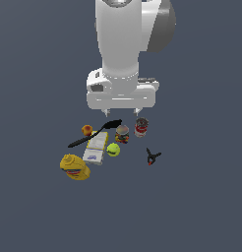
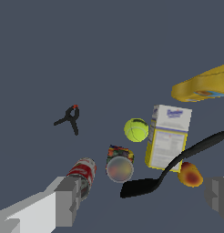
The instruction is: Pick up a designated object from a clutter of objects.
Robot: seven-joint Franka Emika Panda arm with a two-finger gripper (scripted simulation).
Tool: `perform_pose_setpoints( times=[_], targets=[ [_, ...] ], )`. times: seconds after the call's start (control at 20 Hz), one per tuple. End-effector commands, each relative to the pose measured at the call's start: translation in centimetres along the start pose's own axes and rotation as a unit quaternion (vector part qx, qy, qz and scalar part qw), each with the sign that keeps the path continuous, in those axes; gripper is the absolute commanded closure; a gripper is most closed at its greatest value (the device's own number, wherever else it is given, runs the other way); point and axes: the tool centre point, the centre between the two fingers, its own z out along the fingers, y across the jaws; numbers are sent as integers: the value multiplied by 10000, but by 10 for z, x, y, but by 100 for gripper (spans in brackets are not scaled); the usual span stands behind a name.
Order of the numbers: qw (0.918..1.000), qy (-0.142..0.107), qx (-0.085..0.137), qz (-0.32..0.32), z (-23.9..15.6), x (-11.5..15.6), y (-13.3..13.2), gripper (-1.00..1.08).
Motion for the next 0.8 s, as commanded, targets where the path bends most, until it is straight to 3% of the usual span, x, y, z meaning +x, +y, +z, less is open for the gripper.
perform_pose_setpoints(
  times=[0.0,0.75],
  targets=[
    [10000,-1,-3,-31,3,-1,-2,-92],
    [9961,45,-89,-878,76,-33,-48,-92]
  ],
)
